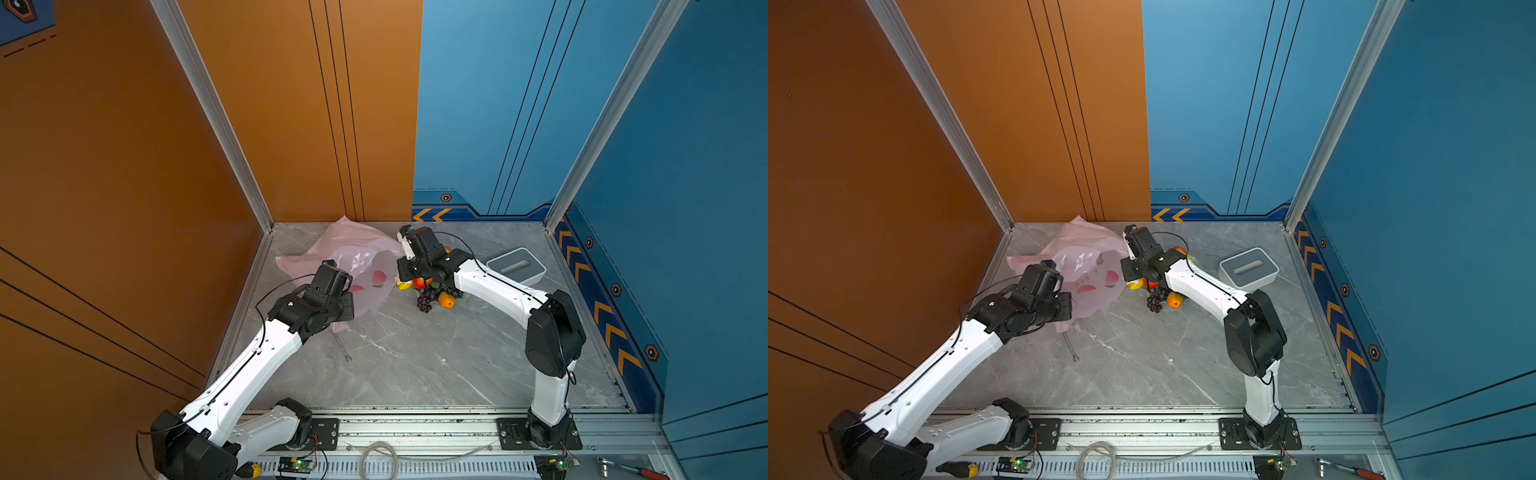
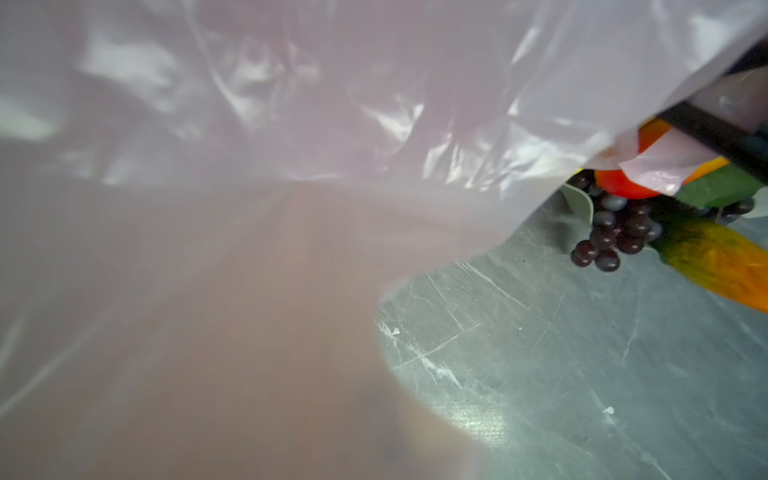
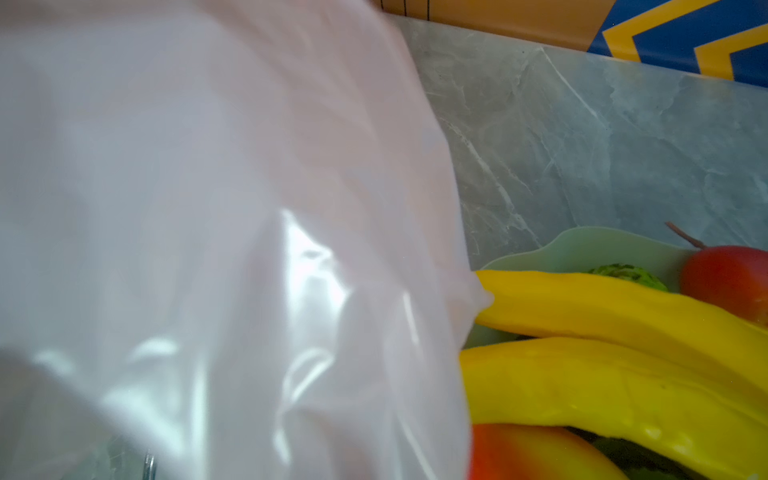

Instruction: Place the fruits into the plastic bag

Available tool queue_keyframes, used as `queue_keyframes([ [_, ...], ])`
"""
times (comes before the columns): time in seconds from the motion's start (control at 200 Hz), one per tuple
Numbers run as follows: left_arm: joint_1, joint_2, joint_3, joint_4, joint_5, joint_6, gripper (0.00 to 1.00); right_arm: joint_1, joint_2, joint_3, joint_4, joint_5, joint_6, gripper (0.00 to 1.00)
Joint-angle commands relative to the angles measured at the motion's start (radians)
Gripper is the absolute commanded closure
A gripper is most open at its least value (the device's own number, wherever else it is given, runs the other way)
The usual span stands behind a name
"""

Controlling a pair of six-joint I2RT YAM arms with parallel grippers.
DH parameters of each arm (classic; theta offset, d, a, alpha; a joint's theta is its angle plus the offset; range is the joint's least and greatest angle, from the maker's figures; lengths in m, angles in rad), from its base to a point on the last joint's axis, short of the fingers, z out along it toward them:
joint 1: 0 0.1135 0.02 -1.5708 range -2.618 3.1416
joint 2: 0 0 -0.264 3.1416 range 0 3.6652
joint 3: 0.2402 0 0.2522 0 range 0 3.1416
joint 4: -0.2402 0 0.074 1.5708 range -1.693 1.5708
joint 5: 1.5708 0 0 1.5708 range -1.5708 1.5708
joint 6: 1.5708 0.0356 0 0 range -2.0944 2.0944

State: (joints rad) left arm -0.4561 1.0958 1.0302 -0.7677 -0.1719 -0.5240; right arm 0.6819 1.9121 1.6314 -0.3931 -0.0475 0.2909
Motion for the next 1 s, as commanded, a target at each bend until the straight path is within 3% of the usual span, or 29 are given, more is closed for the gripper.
queue_keyframes([
  [0.0, 0.008, 0.001, 0.007, 0.028, 0.041, -0.056, 1.00, -0.031, -0.007, 0.039, 0.026, -0.085, 0.045, 1.00],
  [0.25, 0.002, -0.088, -0.029, -0.004, 0.029, -0.128, 1.00, -0.038, -0.032, 0.021, 0.046, -0.110, 0.045, 1.00],
  [0.551, -0.030, -0.123, 0.034, -0.069, 0.018, -0.144, 1.00, -0.080, -0.053, 0.025, 0.045, -0.118, 0.054, 1.00],
  [0.991, -0.317, -0.159, 0.255, -0.290, -0.194, -0.269, 1.00, -0.046, -0.109, 0.061, 0.007, -0.101, 0.076, 1.00],
])
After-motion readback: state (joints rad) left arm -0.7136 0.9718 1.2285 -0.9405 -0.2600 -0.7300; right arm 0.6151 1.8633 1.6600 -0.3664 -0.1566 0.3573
